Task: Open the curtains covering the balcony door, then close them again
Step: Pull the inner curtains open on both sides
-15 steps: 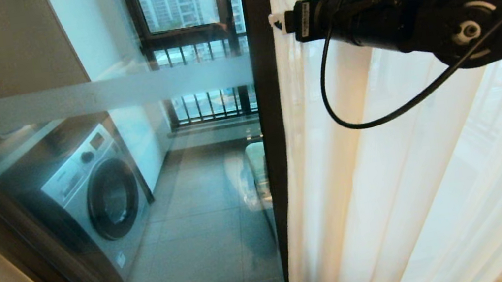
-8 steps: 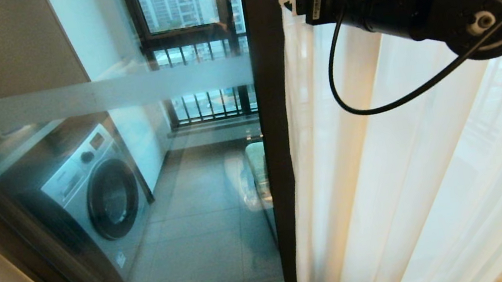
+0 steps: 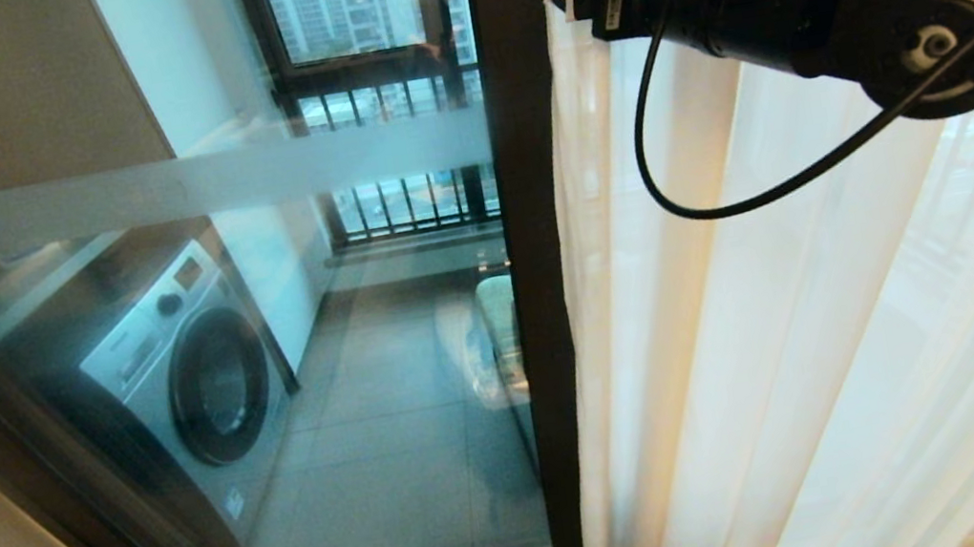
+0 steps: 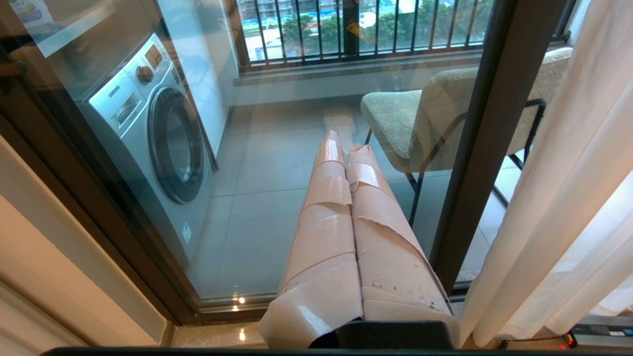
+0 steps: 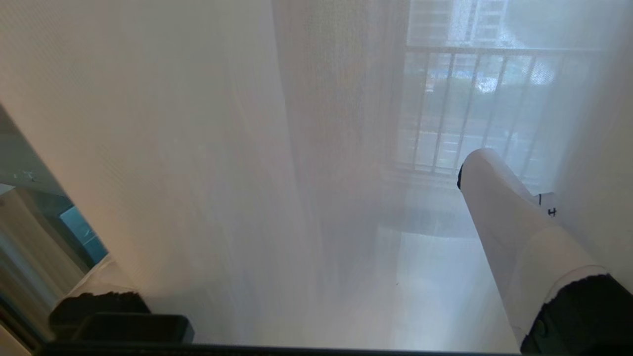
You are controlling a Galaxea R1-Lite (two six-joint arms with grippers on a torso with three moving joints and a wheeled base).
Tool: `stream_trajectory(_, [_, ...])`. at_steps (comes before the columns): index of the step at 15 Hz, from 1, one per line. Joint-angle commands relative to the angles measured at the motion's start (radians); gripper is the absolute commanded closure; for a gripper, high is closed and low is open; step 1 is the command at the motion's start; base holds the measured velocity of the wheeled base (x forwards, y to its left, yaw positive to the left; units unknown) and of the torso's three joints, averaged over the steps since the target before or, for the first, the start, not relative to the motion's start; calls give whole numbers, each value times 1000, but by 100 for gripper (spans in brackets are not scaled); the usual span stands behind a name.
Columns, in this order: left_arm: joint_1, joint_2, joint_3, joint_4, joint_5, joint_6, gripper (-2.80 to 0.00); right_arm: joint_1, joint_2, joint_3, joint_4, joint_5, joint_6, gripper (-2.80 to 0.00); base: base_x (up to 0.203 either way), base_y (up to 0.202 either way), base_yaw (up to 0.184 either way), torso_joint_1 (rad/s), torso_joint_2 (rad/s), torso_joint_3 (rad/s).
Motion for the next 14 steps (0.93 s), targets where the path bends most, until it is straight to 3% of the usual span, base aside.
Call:
stream_trajectory(1, [0,0,0,0,0,0,0,4,-4,-3,-2,0,0,-280,0,0,0,0,0,0])
stream_trajectory(3, [0,0,0,0,0,-1,0,10,-4,-4,-4,0,-3,-280,0,0,0,0,0,0])
stream_trajectory(4, [0,0,0,0,0,0,0,13,-4,-2,-4,0,-3,0,0,0,0,0,0,0])
stream_trajectory(14, [0,0,0,0,0,0,0,12,-101,74,-71,-3,-20,0,0,0,0,0,0,0])
